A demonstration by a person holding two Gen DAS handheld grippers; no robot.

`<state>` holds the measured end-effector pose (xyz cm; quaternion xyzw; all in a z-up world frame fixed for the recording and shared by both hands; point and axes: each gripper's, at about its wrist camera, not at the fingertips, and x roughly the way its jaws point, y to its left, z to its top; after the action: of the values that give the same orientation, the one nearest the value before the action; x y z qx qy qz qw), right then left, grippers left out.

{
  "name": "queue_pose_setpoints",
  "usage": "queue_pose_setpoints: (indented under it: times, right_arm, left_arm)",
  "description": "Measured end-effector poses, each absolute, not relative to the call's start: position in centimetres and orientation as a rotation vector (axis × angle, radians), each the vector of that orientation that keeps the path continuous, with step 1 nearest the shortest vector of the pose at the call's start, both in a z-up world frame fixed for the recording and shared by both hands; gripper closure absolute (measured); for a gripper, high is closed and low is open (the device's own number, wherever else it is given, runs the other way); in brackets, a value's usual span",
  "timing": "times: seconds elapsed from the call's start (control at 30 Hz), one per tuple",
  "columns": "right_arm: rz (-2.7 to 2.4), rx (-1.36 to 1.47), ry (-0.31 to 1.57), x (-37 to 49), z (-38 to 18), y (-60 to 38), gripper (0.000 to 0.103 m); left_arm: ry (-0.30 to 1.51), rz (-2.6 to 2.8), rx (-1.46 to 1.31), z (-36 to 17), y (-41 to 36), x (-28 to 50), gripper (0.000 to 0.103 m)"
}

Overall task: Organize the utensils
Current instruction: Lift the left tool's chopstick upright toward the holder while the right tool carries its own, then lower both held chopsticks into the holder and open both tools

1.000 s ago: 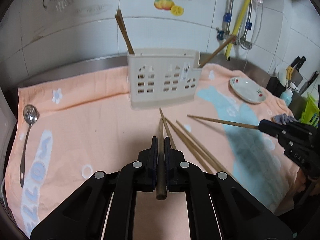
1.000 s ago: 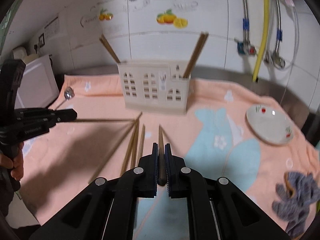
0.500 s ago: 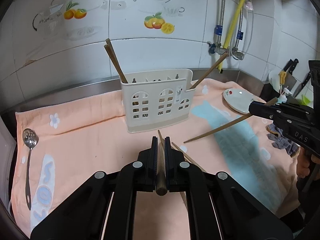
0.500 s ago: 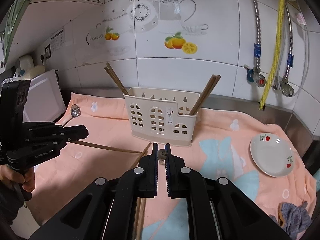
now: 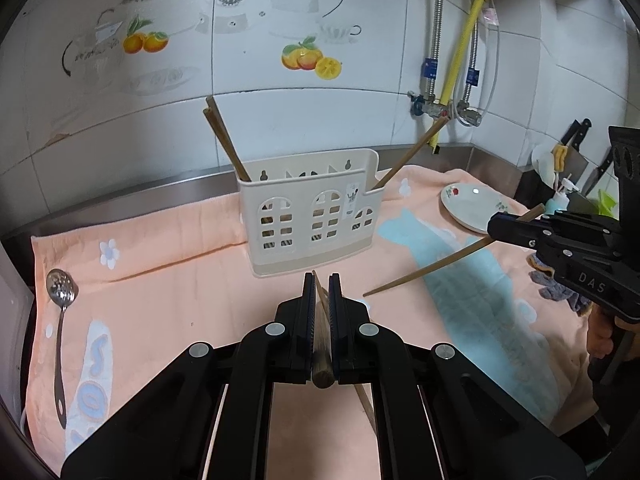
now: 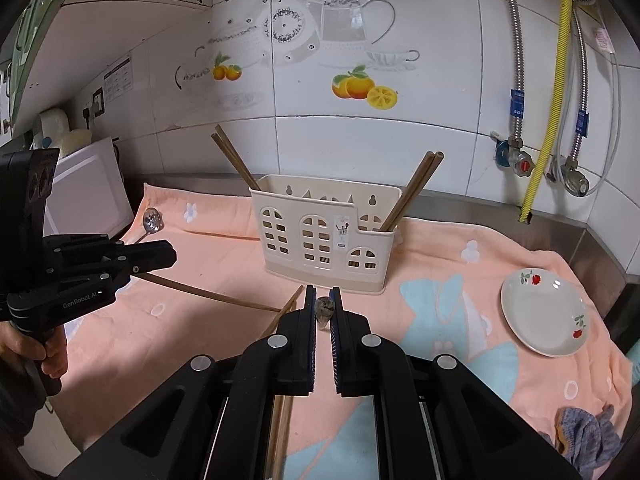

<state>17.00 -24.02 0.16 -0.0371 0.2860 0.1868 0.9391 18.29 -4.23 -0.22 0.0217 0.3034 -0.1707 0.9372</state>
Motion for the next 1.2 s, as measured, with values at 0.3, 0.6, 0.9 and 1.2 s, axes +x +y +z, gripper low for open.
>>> queue_pose_setpoints:
  times: [0.3,0.6,0.9,1.2]
  right_arm:
    - [0.406,-0.068,0.574,18.2,2.3,-24.2,0.097]
    - [0.436,-0.085,0.55,20.2,6.0,-24.0,0.097]
    - [0.435,-0.105,0.527,22.7,10.2,-24.1,0.097]
    - [0.414,-0.089,0.504,25.4,14.2,-25.4,0.097]
  left_arm:
    - [0.58,-0.377,0.078,2.4,-4.8,19.5,0.098]
    - [0.551,-0.403,0.121,5.2,-5.7,21.4,0.098]
    - [0.495,-0.416,0.131,9.9,-5.9,24.0,0.098]
    - [0.358,-0.4,0.155,17.2,-6.6,26.3,0.098]
